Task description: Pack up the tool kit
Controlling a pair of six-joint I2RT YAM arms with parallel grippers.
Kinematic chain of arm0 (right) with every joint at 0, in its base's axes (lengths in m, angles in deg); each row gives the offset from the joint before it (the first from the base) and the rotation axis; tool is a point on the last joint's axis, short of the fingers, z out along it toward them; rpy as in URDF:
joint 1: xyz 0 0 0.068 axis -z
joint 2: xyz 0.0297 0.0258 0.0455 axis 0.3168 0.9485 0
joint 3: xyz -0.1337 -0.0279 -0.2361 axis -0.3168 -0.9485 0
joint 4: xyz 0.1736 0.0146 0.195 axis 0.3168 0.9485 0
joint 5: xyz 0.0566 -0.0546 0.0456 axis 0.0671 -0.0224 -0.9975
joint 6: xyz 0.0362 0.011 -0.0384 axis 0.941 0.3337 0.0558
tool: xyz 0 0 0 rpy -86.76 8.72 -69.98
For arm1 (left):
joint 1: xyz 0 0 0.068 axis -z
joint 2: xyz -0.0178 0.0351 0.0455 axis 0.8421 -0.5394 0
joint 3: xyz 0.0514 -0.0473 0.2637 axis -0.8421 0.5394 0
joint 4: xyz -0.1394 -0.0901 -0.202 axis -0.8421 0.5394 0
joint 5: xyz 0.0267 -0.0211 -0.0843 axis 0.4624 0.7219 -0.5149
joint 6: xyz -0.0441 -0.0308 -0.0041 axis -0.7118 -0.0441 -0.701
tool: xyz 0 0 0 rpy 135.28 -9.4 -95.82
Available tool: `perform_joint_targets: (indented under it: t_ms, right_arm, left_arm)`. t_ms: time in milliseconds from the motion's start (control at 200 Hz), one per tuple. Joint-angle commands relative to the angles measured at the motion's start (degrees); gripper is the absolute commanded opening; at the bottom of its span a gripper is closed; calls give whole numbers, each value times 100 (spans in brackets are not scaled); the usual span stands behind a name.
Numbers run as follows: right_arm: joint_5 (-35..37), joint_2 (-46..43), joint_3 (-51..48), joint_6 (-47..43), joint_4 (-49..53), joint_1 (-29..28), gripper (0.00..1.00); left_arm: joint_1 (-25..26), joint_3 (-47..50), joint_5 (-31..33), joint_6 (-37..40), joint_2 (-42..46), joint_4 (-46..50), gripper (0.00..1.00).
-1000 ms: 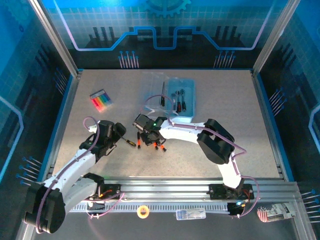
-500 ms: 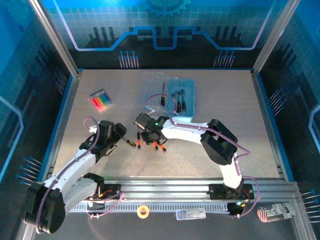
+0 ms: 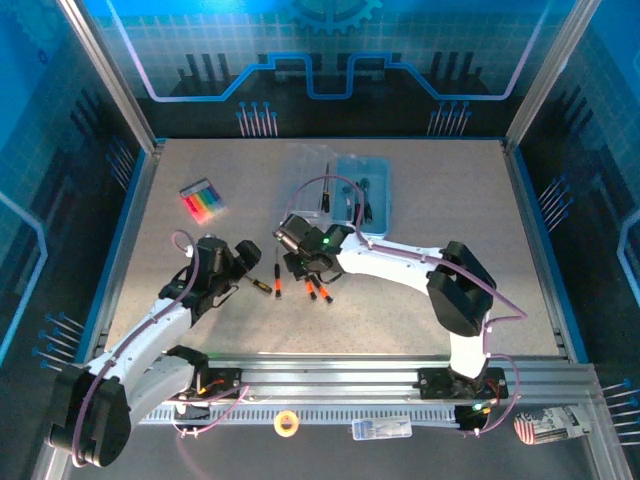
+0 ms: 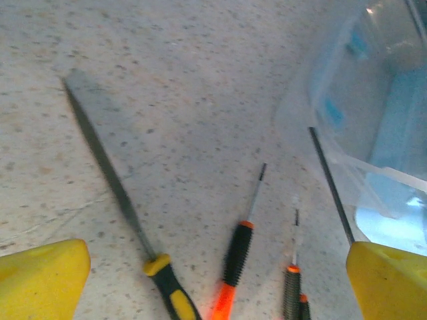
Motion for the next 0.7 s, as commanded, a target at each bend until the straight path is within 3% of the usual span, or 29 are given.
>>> perform_joint_targets:
  t_ms: [0, 360, 695]
  right_arm:
    - [136, -484, -55, -89, 19, 191, 19]
    - [-604, -172, -607, 227, -429, 169, 16]
    - [-544, 240, -396, 315, -505, -184, 16]
  left_arm:
    - [-26, -42, -495, 193, -21, -488, 99]
    - [35, -127, -616, 256, -334, -540, 99]
    - [35, -81, -490, 280, -144, -423, 99]
